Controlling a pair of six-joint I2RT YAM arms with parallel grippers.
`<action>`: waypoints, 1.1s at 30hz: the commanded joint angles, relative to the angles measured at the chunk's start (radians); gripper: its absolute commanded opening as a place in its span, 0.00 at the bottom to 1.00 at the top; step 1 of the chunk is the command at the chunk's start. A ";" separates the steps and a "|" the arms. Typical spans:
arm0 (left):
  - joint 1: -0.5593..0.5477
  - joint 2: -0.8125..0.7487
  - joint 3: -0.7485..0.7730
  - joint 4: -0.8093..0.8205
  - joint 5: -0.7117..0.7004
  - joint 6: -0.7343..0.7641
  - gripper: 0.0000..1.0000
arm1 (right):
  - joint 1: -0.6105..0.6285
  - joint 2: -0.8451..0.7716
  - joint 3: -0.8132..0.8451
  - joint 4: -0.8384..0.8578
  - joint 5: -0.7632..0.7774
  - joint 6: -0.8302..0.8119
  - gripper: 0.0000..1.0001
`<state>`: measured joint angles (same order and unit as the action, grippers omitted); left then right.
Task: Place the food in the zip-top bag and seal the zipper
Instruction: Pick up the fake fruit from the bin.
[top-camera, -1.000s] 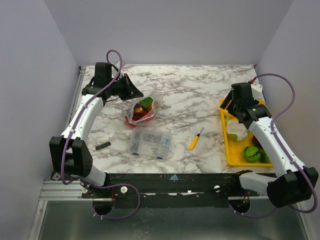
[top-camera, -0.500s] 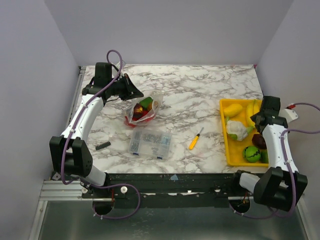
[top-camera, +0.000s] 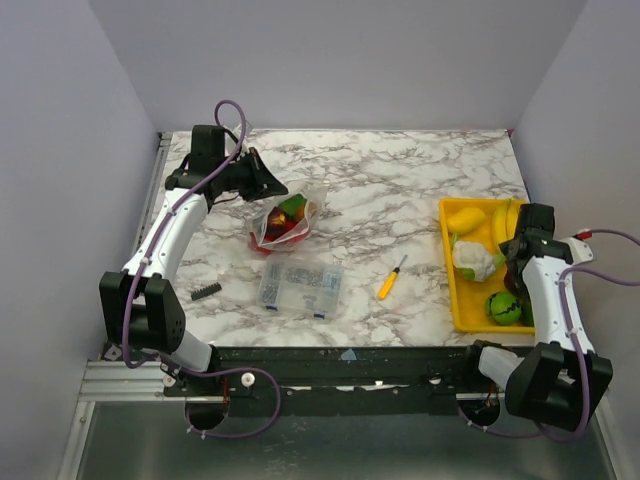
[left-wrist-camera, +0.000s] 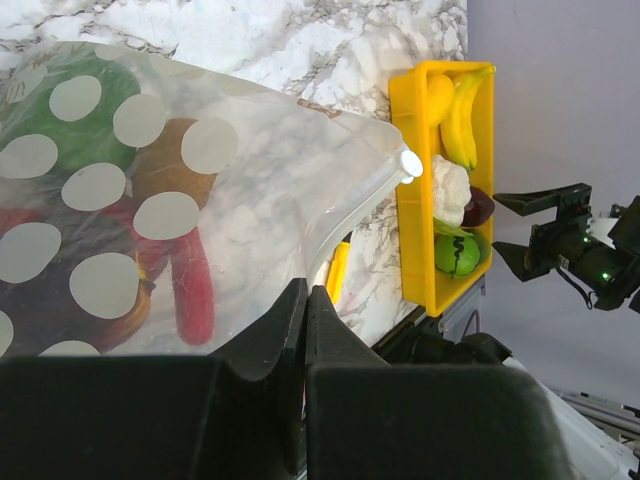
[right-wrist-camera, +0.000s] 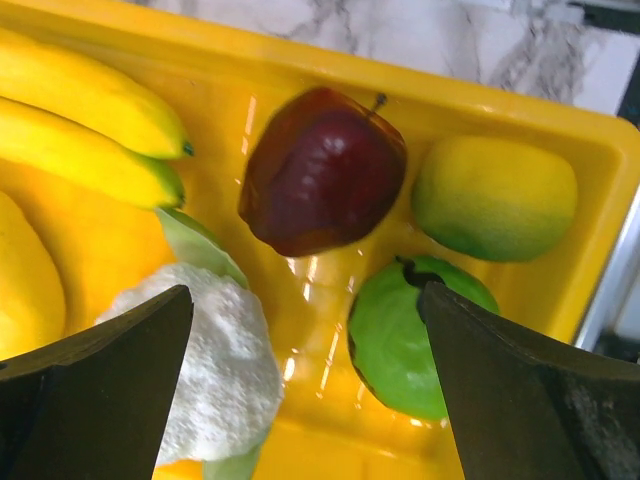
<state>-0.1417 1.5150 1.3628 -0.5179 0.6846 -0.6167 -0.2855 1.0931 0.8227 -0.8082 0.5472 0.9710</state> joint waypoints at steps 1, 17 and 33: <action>-0.010 0.012 0.008 0.002 0.003 0.006 0.00 | -0.006 0.006 0.061 -0.243 -0.057 0.103 1.00; -0.011 0.000 0.010 -0.001 0.003 0.011 0.00 | -0.006 0.194 0.008 -0.274 -0.072 0.084 1.00; -0.010 -0.011 0.013 -0.005 0.001 0.015 0.00 | -0.006 0.349 -0.054 -0.113 -0.117 0.064 0.90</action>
<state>-0.1463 1.5200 1.3628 -0.5179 0.6849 -0.6159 -0.2855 1.4193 0.7738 -0.9741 0.4492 1.0267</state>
